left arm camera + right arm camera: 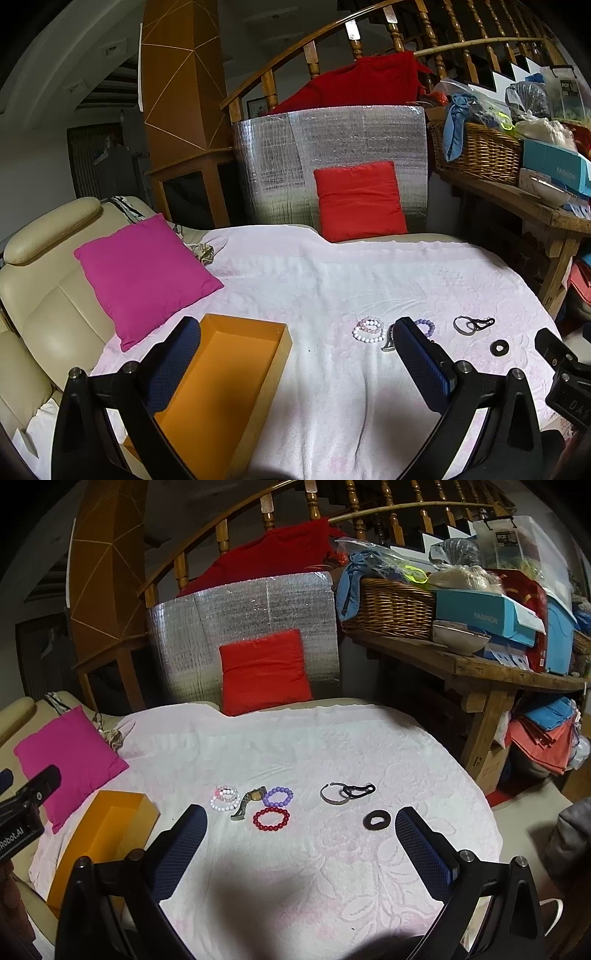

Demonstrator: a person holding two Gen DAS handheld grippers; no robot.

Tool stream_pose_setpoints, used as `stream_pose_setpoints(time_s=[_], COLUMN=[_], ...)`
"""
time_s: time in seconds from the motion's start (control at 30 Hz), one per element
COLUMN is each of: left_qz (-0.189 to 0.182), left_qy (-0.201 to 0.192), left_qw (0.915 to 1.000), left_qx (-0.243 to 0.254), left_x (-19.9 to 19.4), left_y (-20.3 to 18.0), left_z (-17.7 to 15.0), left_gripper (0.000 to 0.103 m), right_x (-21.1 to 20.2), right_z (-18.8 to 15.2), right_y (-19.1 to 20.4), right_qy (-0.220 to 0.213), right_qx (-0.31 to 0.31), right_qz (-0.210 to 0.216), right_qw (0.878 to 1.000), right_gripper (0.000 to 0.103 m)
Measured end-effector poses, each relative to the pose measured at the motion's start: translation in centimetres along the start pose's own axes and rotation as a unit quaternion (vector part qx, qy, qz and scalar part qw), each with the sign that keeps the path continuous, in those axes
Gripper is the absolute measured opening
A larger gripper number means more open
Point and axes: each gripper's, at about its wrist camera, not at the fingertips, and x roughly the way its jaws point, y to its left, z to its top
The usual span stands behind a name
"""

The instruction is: Organize jewelry

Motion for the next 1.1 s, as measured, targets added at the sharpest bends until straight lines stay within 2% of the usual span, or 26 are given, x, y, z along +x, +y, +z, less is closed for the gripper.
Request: stream_pose_setpoints(time_s=[0.57,1.1], left_qz=[0.006,0.011], left_qy=[0.005,0.013], left_qw=[1.0,0.9999], left_qx=[-0.005,-0.001], left_x=[0.8,2.8], left_y=[0.1,-0.6], left_z=[-0.2,-0.3], left_gripper=[0.103,0.103], right_x=[0.3,2.4], right_z=[0.1,0.7], right_y=[0.2,0.0], right_qy=[-0.006,-0.001], right_qx=[-0.005,-0.002], right_qz=[-0.006,-0.005], right_qw=[1.0,1.0], right_gripper=[0.103,0.103])
